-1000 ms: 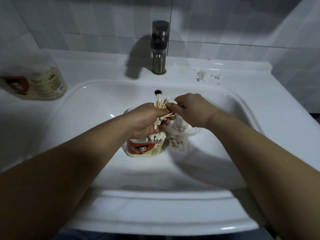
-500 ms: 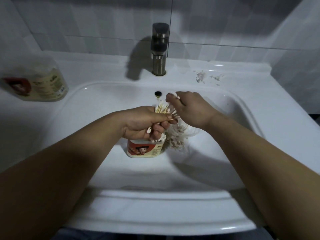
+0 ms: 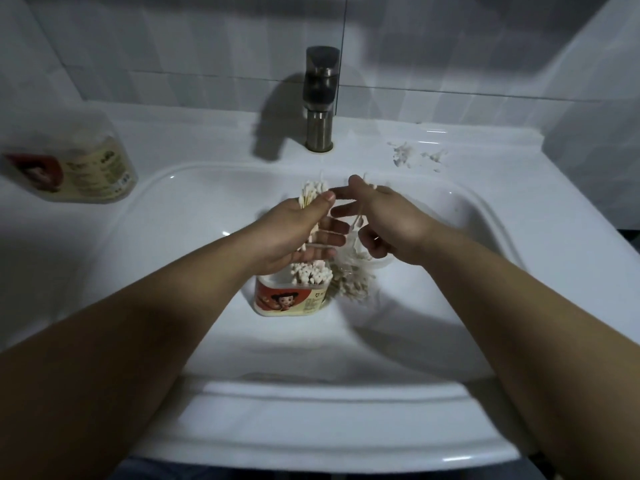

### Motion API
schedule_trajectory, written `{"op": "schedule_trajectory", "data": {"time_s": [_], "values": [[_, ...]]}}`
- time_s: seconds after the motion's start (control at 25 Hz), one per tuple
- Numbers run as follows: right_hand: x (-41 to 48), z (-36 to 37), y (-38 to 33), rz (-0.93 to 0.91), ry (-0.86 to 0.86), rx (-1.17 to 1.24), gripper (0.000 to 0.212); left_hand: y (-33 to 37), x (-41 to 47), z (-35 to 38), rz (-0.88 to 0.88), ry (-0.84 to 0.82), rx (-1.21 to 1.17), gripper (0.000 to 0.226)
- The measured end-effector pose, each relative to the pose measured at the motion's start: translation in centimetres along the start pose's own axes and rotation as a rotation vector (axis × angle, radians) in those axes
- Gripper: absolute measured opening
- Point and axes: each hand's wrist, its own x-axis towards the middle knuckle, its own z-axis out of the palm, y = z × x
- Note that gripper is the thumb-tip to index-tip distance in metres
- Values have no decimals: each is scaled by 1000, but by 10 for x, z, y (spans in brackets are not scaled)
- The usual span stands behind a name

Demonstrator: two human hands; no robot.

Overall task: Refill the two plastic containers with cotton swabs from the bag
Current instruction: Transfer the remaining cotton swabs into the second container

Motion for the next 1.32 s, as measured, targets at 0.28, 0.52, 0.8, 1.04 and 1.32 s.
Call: {"op": "schedule_trajectory", "data": {"time_s": [0.28,0.52,0.8,1.04,1.32], "values": [[-2,10,1,-13,-94,-86,58,-6,2,3,55,-102,16,4],[0,0,-1,-232,116,-127,24,3,1,-1,41,-63,-81,21],[7,0,7,-283,163,-76,33,2,2,-2,-35,-67,-6,19],[10,1,9,-387,123,-158,40,-1,1,-1,-59,-93,29,17],[4,-1,2,-316,-20,-268,33,-5,4,-1,-71,-12,139,22]]}}
